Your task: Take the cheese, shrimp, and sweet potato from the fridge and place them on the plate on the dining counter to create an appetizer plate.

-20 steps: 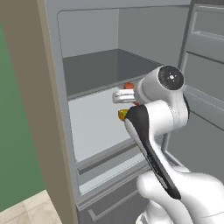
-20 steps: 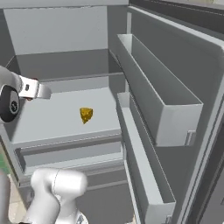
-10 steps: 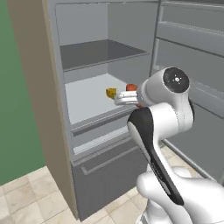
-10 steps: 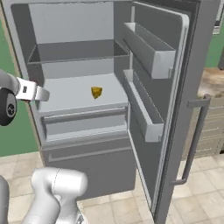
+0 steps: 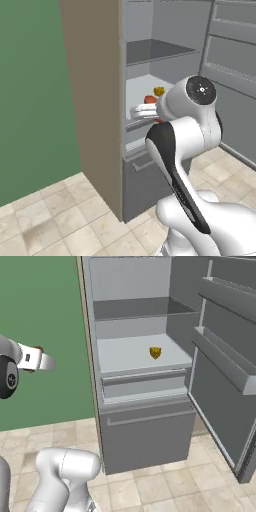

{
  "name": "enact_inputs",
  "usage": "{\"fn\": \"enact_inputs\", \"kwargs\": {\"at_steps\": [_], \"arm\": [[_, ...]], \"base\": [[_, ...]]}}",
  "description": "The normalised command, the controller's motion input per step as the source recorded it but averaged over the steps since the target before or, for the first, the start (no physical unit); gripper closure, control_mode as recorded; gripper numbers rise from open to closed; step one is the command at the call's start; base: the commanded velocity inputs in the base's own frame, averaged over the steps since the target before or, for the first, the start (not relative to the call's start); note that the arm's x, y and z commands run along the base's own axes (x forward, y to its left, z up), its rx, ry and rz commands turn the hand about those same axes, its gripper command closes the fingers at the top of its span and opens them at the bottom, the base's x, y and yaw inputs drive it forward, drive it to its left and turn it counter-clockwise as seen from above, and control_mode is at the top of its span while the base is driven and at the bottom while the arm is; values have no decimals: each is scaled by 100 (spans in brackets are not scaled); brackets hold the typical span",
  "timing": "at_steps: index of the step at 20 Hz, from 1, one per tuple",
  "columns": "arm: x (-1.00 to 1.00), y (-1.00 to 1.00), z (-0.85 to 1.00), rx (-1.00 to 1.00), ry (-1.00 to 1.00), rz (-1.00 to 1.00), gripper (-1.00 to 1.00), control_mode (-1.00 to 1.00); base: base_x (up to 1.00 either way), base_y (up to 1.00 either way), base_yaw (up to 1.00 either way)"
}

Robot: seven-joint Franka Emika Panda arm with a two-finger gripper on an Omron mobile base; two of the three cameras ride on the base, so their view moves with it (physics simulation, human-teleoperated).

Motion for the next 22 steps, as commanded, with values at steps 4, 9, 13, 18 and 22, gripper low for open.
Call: {"fn": "enact_inputs", "kwargs": {"at_steps": [4, 9, 13, 18, 22], "arm": [[0, 0, 0, 0, 0, 0, 100, 100], [0, 0, 0, 0, 0, 0, 100, 100], [0, 0, 0, 0, 0, 0, 100, 100], [0, 0, 0, 0, 0, 0, 100, 100], [0, 0, 0, 0, 0, 0, 100, 100]], "base": [[-83, 100, 0], [-95, 100, 0], [-100, 100, 0], [-100, 100, 0], [-100, 100, 0]]}}
